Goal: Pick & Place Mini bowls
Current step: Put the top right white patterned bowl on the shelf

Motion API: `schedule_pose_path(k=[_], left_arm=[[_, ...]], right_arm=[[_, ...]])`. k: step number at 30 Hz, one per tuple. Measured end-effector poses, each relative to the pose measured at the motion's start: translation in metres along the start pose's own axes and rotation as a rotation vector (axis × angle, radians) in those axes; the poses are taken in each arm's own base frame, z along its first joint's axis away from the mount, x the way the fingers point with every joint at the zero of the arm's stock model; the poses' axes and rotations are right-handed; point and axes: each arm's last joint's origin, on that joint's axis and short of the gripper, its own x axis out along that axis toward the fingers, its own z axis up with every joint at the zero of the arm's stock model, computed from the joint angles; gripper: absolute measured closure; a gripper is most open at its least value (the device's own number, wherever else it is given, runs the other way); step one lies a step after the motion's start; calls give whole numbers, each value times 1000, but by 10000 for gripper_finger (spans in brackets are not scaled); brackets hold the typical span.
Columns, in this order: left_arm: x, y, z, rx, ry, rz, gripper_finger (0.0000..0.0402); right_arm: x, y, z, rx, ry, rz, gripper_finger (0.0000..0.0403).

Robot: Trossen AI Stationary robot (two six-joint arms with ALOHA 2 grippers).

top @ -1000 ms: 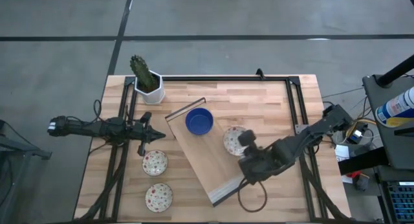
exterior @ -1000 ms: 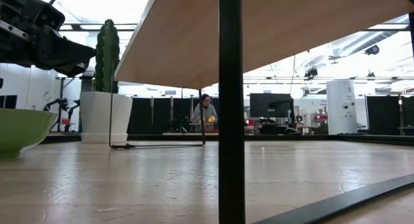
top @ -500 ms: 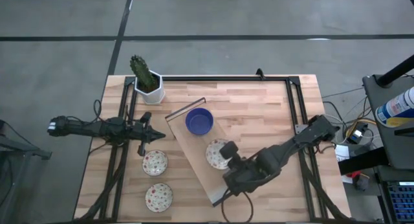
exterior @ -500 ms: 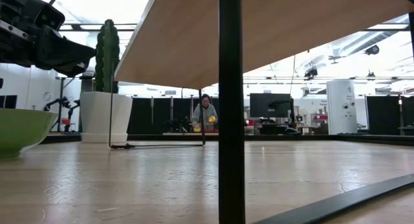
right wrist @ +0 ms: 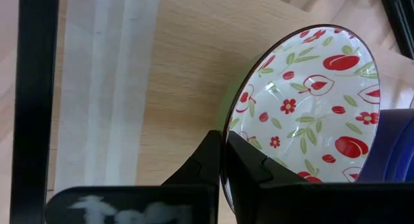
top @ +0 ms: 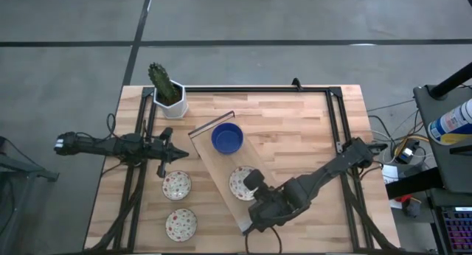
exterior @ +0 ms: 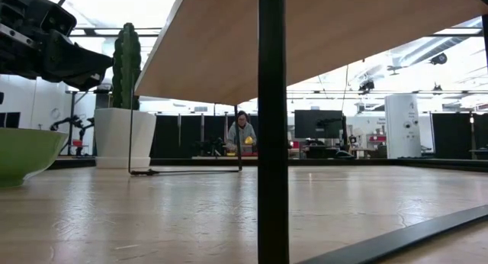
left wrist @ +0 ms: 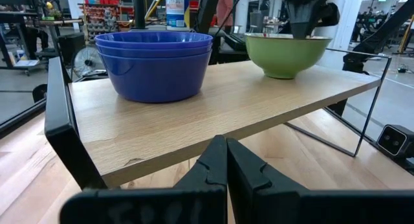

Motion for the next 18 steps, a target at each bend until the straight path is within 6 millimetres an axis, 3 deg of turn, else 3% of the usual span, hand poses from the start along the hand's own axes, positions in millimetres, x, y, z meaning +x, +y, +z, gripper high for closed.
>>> schedule_pose_path(k=[6,18], left_arm=[[0,0,0,0,0,-1,402],[0,0,0,0,0,0,402]], right_arm=[[-4,1,-1,10,0,2,387],[-4,6,-1,45,6,5,339]])
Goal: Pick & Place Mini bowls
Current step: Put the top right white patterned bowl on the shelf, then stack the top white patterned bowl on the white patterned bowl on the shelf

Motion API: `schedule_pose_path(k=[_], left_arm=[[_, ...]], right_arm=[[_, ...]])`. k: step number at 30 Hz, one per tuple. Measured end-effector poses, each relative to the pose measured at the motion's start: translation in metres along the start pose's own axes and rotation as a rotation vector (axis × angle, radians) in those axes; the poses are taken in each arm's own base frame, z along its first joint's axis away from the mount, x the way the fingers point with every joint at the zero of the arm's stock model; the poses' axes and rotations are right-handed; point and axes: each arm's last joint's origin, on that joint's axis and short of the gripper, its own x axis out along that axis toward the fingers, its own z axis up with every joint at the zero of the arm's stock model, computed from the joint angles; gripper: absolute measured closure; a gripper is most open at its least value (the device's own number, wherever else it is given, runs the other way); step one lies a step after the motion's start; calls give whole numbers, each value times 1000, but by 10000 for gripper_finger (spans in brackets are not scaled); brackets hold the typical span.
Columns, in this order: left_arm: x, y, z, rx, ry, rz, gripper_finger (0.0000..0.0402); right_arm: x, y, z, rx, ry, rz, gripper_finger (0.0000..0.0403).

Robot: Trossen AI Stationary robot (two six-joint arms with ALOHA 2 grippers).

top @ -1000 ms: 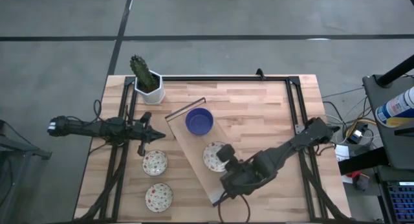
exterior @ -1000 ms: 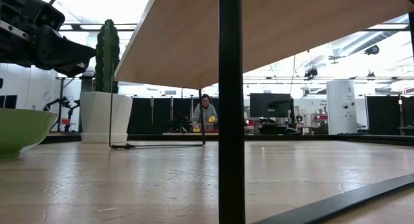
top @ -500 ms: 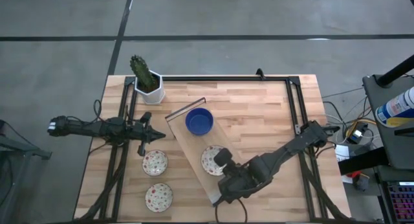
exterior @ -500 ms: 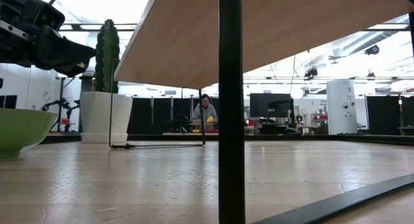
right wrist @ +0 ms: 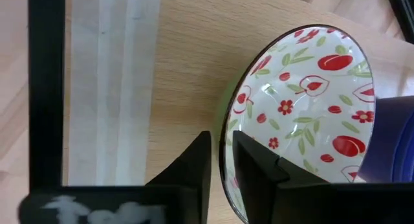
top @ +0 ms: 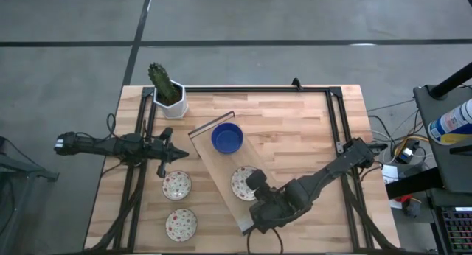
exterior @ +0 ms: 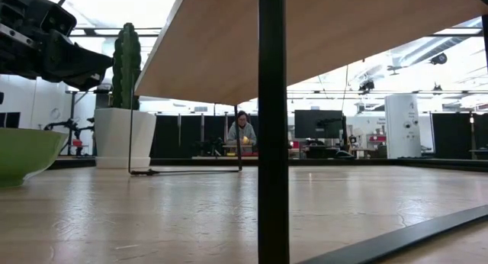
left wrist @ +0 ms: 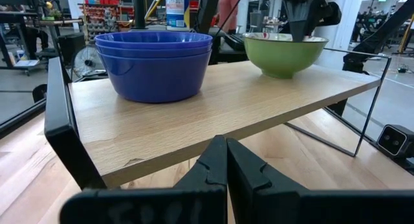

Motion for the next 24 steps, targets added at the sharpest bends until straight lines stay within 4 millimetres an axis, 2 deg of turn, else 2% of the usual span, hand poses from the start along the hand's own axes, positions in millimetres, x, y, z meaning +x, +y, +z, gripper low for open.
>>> schedule_pose_path(k=[10,16,20,24], left_arm=[[0,0,0,0,0,0,402],[0,0,0,0,0,0,402],[0,0,0,0,0,0,402],[0,0,0,0,0,0,402]], right_arm=[[-23,-7,-6,111,-49,-42,299],[-46,-15,-20,237,-73,-43,285],[-61,-19,-31,339,-95,-40,290],[-70,-18,-44,391,-121,-35,318]])
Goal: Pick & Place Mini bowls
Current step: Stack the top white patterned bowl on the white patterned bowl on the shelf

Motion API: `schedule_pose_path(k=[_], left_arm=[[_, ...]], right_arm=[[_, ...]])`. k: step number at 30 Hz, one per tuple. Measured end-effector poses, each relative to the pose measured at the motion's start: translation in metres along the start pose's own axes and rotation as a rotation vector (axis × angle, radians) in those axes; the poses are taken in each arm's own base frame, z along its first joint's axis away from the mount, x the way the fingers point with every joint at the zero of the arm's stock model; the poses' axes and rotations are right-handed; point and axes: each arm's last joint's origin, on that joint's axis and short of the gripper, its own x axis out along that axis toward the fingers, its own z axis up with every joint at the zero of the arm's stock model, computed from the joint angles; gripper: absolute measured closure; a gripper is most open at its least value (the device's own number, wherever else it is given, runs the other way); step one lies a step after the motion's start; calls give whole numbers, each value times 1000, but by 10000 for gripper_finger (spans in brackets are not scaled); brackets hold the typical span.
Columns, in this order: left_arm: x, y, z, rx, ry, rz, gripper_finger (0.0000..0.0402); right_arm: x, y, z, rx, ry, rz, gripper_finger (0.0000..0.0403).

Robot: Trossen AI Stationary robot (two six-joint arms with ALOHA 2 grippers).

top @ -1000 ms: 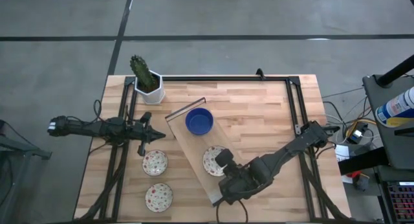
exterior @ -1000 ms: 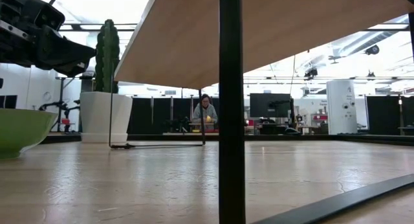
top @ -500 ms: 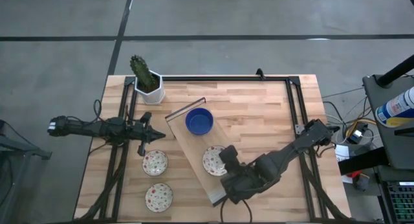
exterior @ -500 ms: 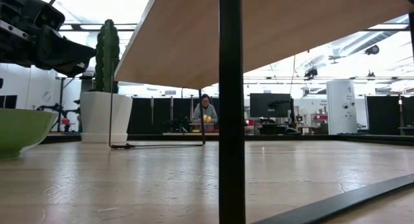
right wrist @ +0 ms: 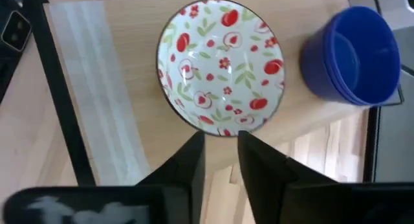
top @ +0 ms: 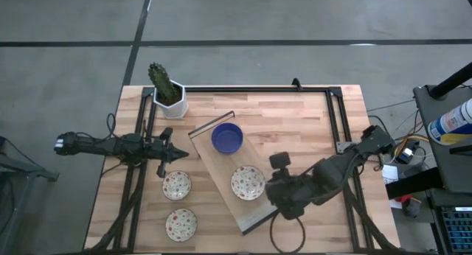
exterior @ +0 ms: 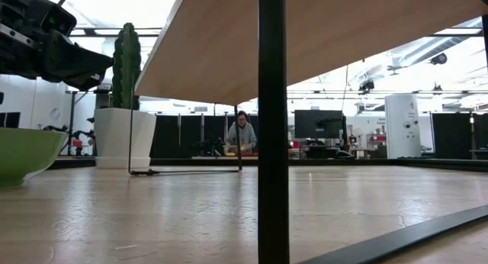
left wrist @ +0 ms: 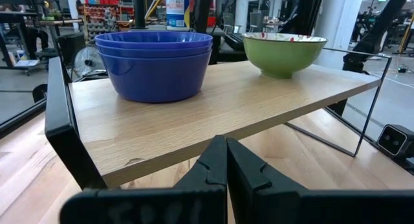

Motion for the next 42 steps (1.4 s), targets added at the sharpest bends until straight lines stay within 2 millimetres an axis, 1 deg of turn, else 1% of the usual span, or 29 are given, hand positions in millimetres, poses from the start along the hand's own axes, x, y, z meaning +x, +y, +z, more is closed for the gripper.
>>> schedule_pose_path(k=[3,5,6,9,11,15,17,20,23,28,31,35,40,42], left_arm=[[0,0,0,0,1,0,402],[0,0,0,0,0,0,402],[0,0,0,0,1,0,402],[0,0,0,0,1,1,402],[0,0,0,0,1,0,402],[0,0,0,0,1,0,402],[0,0,0,0,1,0,402],[0,0,0,0,0,0,402],[0,0,0,0,1,0,402],[0,0,0,0,1,0,402],[0,0,0,0,1,0,402],[0,0,0,0,1,0,402],[0,0,0,0,0,0,402],[0,0,0,0,1,1,402]], right_arm=[[-6,-1,-15,20,-41,8,355],[-11,-3,-30,31,-73,-4,383],[-12,-4,-38,44,-90,-21,388],[-15,-14,-67,102,-116,-84,392],[-14,-18,-83,133,-154,-91,394],[-17,-28,-113,205,-311,-117,394],[-16,-30,-130,202,-364,-59,394],[-9,-29,-155,220,-448,51,394],[-5,-33,-179,258,-536,78,394],[5,-42,-216,182,-549,-113,394],[9,-43,-231,158,-564,-122,394],[13,-44,-245,165,-616,-90,394],[16,-43,-260,145,-741,-1,394],[16,-44,-267,149,-798,7,394]])
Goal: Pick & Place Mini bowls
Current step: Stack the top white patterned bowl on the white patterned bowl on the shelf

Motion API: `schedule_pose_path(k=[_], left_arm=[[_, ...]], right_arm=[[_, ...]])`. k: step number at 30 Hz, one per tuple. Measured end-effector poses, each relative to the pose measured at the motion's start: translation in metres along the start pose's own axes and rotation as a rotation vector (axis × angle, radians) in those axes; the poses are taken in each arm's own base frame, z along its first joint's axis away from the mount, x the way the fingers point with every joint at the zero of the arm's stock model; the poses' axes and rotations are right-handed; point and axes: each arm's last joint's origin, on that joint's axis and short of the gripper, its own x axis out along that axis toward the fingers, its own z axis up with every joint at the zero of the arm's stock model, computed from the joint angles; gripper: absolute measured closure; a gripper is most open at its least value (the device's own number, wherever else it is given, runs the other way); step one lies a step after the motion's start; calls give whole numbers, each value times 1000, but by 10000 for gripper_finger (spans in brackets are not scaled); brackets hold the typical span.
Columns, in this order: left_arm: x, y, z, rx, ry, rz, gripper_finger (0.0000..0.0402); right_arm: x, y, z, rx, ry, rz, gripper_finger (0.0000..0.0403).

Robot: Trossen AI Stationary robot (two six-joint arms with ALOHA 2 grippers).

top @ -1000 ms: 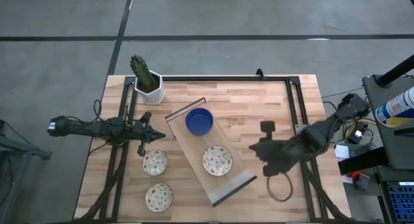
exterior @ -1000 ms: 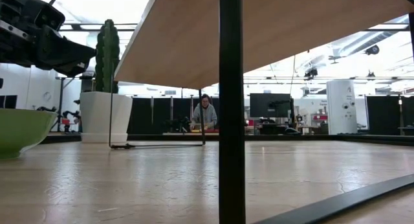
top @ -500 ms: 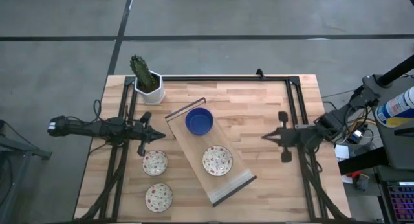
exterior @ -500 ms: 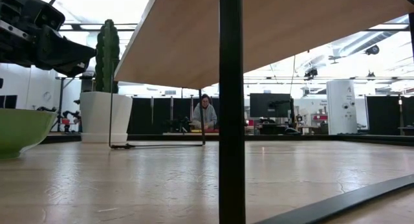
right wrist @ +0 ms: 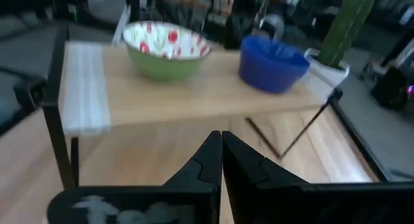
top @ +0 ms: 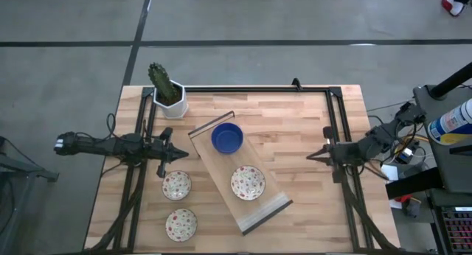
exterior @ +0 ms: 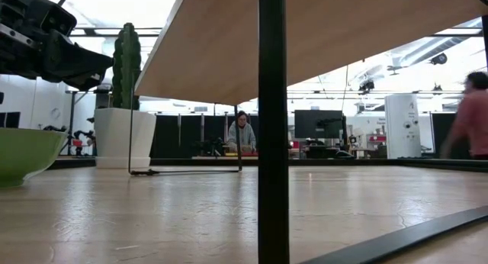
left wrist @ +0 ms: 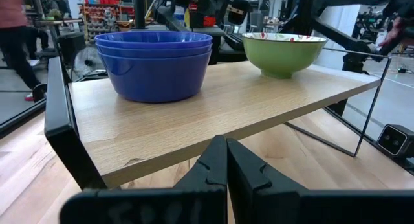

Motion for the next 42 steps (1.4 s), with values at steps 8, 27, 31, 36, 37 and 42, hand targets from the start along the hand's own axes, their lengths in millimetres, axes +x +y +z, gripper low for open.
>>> schedule_pose_path(k=[8,27,31,36,37,42], left_arm=[[0,0,0,0,0,0,402],[0,0,0,0,4,0,402],[0,0,0,0,4,0,402],[0,0,0,1,4,0,402],[0,0,0,0,4,0,402],[0,0,0,0,4,0,402]], right_arm=[[-15,-5,-22,65,-146,50,394],[4,12,-74,105,-221,196,394],[9,15,-79,106,-247,194,394],[11,17,-81,114,-254,212,394],[11,17,-81,122,-247,214,394],[11,17,-81,149,-243,218,394]])
